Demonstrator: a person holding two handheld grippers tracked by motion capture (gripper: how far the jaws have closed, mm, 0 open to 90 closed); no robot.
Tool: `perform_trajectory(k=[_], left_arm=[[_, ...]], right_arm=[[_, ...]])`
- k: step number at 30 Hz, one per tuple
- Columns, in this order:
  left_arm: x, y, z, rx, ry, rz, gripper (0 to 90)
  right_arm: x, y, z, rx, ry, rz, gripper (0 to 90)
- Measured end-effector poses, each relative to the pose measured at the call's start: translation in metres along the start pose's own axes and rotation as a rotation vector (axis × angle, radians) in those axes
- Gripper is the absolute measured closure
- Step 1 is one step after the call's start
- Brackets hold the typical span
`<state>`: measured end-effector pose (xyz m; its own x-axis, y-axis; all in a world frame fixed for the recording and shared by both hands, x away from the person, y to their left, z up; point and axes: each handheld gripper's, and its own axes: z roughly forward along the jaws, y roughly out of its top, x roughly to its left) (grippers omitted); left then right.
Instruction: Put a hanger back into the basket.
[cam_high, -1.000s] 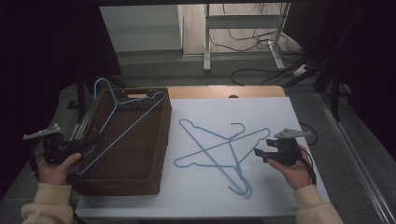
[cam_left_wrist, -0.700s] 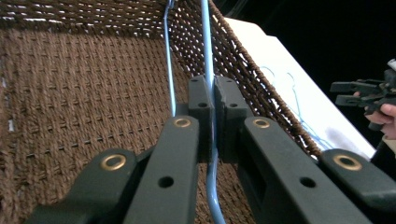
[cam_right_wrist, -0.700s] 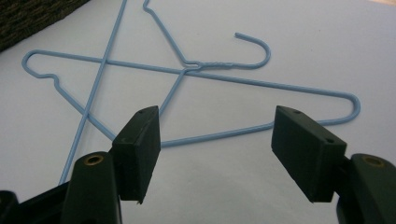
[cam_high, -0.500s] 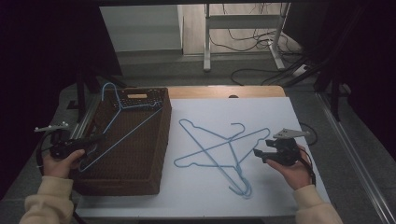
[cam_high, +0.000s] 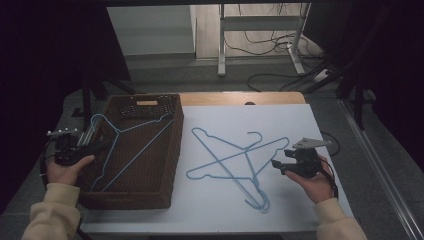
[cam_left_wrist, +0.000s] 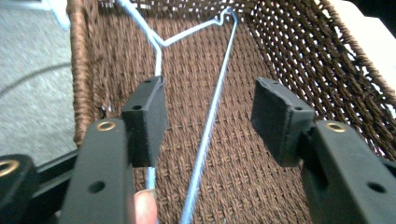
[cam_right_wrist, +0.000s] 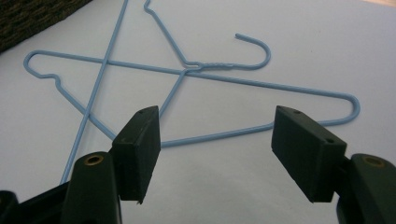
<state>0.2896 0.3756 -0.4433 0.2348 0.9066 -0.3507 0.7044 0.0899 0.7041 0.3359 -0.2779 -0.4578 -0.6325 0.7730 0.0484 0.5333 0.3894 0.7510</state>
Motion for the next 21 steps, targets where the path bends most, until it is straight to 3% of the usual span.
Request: perform_trajectory(k=[5, 11, 21], left_arm=[[-0.022, 0.0, -0.012, -0.03, -0.049, 0.084, 36.5], [-0.047, -0.001, -0.018, -0.044, -0.116, 0.139, 31.2], [-0.087, -0.011, -0.006, -0.026, -0.202, 0.214, 27.6]], right_arm=[[0.0, 0.0, 0.001, 0.005, -0.001, -0.003, 32.7], [0.001, 0.001, 0.001, 0.003, 0.001, -0.005, 32.2], [0.003, 0.003, 0.005, 0.014, 0.022, -0.01, 29.7]])
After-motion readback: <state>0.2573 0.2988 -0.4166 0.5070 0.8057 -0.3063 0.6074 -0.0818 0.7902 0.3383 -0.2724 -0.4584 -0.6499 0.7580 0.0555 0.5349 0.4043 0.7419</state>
